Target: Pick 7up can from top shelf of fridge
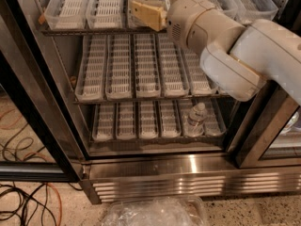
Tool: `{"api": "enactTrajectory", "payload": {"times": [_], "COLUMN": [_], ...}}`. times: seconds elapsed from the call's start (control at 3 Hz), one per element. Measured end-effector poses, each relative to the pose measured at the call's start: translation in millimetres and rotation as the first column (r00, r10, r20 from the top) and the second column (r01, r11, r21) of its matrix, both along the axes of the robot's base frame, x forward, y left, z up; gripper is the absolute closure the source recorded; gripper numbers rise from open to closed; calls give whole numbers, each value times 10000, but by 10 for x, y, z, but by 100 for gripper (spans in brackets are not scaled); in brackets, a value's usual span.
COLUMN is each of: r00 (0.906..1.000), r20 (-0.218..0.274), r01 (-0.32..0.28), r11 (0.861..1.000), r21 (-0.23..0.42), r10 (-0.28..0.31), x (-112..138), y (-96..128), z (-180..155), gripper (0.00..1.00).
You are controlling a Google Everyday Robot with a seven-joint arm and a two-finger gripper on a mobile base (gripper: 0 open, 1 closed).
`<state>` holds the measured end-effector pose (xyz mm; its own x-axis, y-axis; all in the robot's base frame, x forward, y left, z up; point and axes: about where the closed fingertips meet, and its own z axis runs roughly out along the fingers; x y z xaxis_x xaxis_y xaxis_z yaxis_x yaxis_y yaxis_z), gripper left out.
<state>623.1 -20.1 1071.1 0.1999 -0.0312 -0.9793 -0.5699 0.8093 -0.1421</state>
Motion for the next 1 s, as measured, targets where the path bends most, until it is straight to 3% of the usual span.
{"api": "enactTrajectory", "payload": {"times": [1.0], "r00": [9999], "r20": [-35], "r01": [-133], "r11": [9999], "r21": [-33], "r10": [133], "x": [246], "y": [196], "z": [13], "gripper": [32]}}
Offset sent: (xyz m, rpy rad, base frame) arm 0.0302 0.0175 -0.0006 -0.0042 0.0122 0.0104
